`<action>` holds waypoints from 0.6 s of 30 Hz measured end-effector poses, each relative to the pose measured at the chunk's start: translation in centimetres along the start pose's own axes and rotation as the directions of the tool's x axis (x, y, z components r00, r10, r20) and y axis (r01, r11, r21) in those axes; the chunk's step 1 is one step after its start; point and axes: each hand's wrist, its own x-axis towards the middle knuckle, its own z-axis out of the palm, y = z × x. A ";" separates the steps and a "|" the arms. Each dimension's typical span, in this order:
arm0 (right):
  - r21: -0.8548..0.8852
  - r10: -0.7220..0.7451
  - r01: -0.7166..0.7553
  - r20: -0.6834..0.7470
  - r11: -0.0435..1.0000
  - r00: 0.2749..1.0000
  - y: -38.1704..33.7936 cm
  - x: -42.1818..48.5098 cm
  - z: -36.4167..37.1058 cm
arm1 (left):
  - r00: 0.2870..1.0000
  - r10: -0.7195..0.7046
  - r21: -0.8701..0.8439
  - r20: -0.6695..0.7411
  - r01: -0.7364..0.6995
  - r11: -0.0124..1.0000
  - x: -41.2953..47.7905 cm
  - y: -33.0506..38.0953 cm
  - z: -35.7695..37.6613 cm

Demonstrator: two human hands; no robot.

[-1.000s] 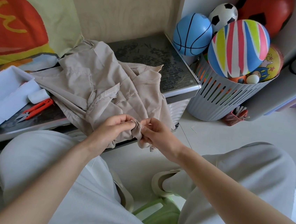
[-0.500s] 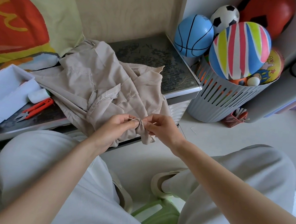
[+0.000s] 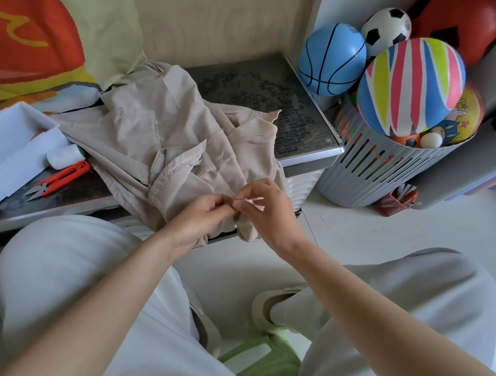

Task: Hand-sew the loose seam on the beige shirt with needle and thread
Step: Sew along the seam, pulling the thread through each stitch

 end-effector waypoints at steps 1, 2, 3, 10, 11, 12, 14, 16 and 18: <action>0.030 -0.019 0.020 -0.006 0.999 1.000 -0.2 -0.1 0.1 | 1.000 0.004 -0.006 0.007 -0.004 1.000 0.0 0.0 0.0; 0.082 -0.029 0.029 -0.001 0.996 1.000 -0.3 -0.1 0.2 | 1.000 0.001 -0.005 0.003 -0.001 1.000 -0.1 0.0 -0.1; 0.154 -0.033 0.033 0.003 0.988 0.999 -0.4 -0.3 0.3 | 1.000 -0.002 0.002 -0.003 0.002 1.000 0.0 -0.1 -0.2; 0.361 0.109 -0.106 0.013 0.926 0.994 -0.2 -1.3 0.2 | 0.987 -0.037 0.031 -0.155 0.042 0.999 0.6 -0.8 -0.5; 0.319 0.154 -0.153 0.022 0.935 0.988 0.4 -1.6 0.1 | 0.984 -0.019 0.031 -0.175 0.025 0.999 0.7 -0.8 -0.4; 0.256 0.198 -0.199 0.029 0.946 0.980 1.2 -1.9 0.0 | 0.984 -0.007 0.014 -0.175 0.009 1.000 0.6 -0.7 -0.4; 0.072 0.286 -0.288 0.043 0.955 0.957 3.0 -2.5 -0.4 | 0.984 0.006 -0.024 -0.176 -0.010 1.000 0.6 -0.8 -0.4; -0.173 0.381 -0.365 0.068 0.915 0.922 4.6 -3.0 -1.0 | 0.981 0.002 -0.001 -0.195 -0.002 1.000 0.6 -0.8 -0.4; -0.378 0.477 -0.424 0.056 0.823 0.877 6.0 -3.3 -1.7 | 0.981 0.000 0.023 -0.193 0.004 1.000 0.8 -1.1 -0.4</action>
